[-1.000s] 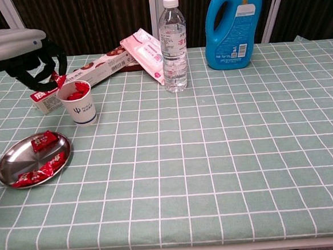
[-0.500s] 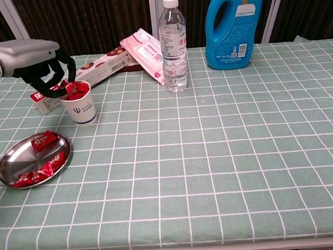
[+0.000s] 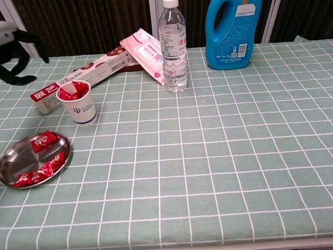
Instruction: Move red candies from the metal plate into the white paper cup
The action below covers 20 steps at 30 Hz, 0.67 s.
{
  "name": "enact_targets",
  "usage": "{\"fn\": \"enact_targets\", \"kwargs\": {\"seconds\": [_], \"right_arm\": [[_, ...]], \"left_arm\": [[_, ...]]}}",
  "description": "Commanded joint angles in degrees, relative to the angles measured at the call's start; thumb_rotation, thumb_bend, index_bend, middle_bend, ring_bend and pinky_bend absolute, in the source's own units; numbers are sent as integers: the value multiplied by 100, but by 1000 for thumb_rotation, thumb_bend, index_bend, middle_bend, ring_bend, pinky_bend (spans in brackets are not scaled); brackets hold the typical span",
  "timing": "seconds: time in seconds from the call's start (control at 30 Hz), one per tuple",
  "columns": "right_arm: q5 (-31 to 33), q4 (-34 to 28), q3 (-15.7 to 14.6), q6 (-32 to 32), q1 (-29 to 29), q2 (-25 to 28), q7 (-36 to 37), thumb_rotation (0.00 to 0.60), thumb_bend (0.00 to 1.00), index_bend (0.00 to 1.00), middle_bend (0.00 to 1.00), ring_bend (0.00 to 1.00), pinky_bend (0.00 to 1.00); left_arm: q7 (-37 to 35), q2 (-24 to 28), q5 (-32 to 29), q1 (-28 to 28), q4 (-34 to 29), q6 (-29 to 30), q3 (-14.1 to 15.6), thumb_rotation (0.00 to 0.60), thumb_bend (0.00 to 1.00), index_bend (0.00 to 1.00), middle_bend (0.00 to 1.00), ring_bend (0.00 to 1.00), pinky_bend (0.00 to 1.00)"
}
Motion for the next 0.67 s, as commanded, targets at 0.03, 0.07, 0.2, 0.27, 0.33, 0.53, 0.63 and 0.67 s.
{"fn": "enact_targets", "kwargs": {"seconds": [0.03,0.07,0.2,0.27,0.33,0.53,0.63,0.67], "right_arm": [[-30,36,14,23,10,-1,24,600,94,19,143,92,428],[-47,61,21,33,18,-12,31,600,94,19,143,86,413],[-126,127,40,92,42,-67,10,600,94,19,131,6,239],[-178,150,50,143,49,-95,-8,600,93,19,113,0,163],[-254,190,62,228,52,-139,-34,600,93,19,98,0,133],[-354,206,50,366,25,-232,-125,600,94,19,77,0,120],[-352,196,38,394,5,-264,-197,600,94,18,74,0,118],[-352,193,33,399,1,-273,-214,600,94,18,74,0,118]], "left_arm": [[15,511,153,705,-313,951,173,600,345,414,732,873,1000],[50,586,184,890,-339,1224,216,600,341,414,691,817,997],[29,765,326,1441,-394,1920,401,600,331,408,552,610,814],[71,834,412,1658,-426,2166,506,600,327,392,456,476,630],[161,876,508,1894,-464,2452,611,600,325,377,399,397,512],[374,871,702,2473,-672,3128,804,600,324,366,366,347,384],[527,886,769,2673,-831,3299,885,600,324,366,364,347,369],[578,899,780,2722,-893,3322,910,600,324,366,364,347,369]]}}
